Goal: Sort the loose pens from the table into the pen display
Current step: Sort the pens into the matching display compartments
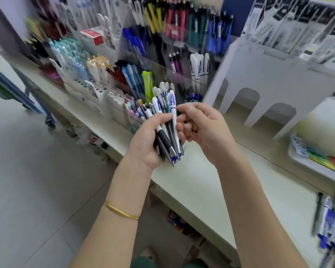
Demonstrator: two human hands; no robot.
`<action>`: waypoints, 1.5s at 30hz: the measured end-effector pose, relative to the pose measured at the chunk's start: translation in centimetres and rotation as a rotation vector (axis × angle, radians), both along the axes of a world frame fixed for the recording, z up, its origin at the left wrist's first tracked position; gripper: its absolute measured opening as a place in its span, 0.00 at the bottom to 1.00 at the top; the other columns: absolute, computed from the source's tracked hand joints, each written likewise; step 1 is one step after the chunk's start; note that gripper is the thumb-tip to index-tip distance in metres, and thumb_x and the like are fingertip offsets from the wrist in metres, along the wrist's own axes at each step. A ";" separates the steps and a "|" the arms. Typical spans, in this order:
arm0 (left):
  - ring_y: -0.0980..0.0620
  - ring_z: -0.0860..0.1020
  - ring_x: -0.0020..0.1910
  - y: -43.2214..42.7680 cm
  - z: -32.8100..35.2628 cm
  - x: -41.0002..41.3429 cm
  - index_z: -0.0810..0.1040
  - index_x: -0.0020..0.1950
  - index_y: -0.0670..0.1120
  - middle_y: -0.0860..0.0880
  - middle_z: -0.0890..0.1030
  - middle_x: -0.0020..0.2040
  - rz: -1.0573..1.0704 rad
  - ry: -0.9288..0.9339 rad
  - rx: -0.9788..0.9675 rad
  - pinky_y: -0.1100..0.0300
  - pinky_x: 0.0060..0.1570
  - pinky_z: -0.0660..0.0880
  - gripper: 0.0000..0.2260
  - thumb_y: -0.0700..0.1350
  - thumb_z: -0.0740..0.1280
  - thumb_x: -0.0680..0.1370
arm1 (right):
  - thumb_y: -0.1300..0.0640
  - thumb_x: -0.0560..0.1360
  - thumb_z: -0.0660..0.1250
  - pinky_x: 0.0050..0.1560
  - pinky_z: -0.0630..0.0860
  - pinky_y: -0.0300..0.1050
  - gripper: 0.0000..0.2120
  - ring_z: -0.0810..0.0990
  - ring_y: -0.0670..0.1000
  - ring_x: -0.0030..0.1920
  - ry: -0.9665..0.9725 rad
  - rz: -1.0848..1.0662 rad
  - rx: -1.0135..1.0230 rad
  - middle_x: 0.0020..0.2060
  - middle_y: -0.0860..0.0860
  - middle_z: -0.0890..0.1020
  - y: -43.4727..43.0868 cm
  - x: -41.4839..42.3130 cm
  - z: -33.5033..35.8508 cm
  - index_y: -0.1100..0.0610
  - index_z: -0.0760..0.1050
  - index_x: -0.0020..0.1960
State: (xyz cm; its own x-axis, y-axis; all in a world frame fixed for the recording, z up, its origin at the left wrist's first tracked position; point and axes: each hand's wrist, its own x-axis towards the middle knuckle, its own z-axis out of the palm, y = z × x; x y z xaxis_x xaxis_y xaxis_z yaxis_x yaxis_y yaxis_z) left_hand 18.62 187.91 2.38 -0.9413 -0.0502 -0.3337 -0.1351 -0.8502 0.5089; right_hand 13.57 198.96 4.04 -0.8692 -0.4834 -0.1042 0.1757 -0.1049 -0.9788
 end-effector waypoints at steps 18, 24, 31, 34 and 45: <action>0.44 0.79 0.47 -14.4 -0.3 -4.6 0.73 0.52 0.58 0.46 0.80 0.47 0.310 0.284 -1.342 0.39 0.48 0.76 0.15 0.41 0.70 0.71 | 0.60 0.78 0.60 0.38 0.74 0.43 0.13 0.78 0.50 0.39 0.163 -0.071 -0.129 0.36 0.50 0.81 -15.5 -7.7 2.3 0.53 0.82 0.41; 0.49 0.80 0.48 -18.6 -1.1 -7.8 0.72 0.62 0.48 0.53 0.80 0.49 0.439 0.351 -1.649 0.47 0.42 0.78 0.20 0.51 0.67 0.71 | 0.51 0.76 0.58 0.48 0.75 0.44 0.13 0.79 0.52 0.49 0.260 -0.070 -0.210 0.48 0.57 0.81 -18.1 -9.1 3.1 0.51 0.81 0.49; 0.50 0.75 0.45 -22.0 -0.9 -11.9 0.66 0.61 0.42 0.42 0.81 0.47 0.585 0.772 -1.833 0.57 0.40 0.73 0.17 0.53 0.61 0.79 | 0.49 0.78 0.59 0.59 0.70 0.69 0.15 0.75 0.69 0.53 0.430 -0.338 -0.248 0.52 0.55 0.80 -20.7 -8.5 3.2 0.51 0.73 0.63; 0.47 0.77 0.45 -22.7 -1.4 -13.4 0.66 0.61 0.43 0.40 0.82 0.46 0.552 0.878 -1.807 0.52 0.39 0.75 0.17 0.51 0.63 0.78 | 0.58 0.79 0.58 0.62 0.72 0.59 0.15 0.78 0.61 0.56 0.585 -0.456 -0.232 0.57 0.61 0.76 -21.3 -7.7 2.7 0.58 0.69 0.65; 0.44 0.79 0.37 -20.1 -2.0 -14.7 0.67 0.58 0.44 0.43 0.81 0.42 0.386 0.922 -1.765 0.52 0.30 0.76 0.17 0.47 0.64 0.72 | 0.67 0.72 0.60 0.57 0.74 0.46 0.11 0.77 0.54 0.55 1.096 -0.771 0.500 0.55 0.60 0.76 -18.3 -6.7 2.6 0.63 0.81 0.41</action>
